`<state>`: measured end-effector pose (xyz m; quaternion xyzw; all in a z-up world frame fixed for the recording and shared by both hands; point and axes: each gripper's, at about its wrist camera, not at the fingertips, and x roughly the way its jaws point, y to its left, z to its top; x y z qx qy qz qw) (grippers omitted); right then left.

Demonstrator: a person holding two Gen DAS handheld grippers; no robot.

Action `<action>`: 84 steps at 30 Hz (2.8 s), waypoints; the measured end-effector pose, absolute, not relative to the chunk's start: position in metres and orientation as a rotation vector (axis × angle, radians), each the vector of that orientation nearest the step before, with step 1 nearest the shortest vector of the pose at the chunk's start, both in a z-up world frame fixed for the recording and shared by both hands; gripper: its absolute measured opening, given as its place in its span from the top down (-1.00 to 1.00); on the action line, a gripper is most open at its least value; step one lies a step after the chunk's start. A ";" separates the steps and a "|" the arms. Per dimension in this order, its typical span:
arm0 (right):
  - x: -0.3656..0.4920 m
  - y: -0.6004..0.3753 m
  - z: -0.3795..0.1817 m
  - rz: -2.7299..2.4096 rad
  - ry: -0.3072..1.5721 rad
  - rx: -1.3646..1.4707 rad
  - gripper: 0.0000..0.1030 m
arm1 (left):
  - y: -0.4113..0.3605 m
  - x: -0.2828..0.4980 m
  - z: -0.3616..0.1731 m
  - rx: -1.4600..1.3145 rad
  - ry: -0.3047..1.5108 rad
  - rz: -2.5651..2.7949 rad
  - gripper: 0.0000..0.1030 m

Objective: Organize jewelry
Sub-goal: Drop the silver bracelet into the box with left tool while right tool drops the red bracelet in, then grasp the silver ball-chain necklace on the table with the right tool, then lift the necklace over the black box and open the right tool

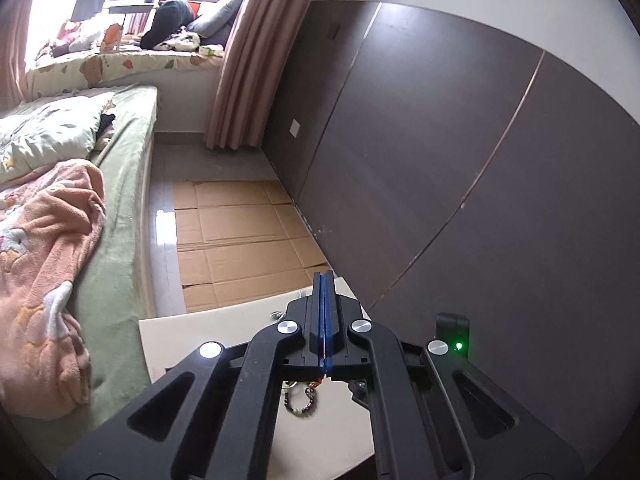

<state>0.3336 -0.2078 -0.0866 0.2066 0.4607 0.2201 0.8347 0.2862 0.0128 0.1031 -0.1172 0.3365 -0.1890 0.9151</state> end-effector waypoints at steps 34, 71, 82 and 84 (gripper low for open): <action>0.409 -0.133 -0.155 0.407 1.167 0.280 0.16 | 0.129 0.263 -0.055 -0.426 0.884 -0.064 -0.48; 0.415 -0.136 -0.139 0.377 1.144 0.212 0.72 | 0.125 0.262 -0.091 -0.497 0.923 -0.056 -0.64; 0.373 -0.141 -0.021 0.472 0.921 0.197 0.72 | 0.117 0.258 -0.080 -0.480 0.912 -0.063 -0.64; 0.365 -0.141 -0.002 0.488 0.890 0.193 0.72 | 0.116 0.257 -0.078 -0.474 0.908 -0.058 -0.77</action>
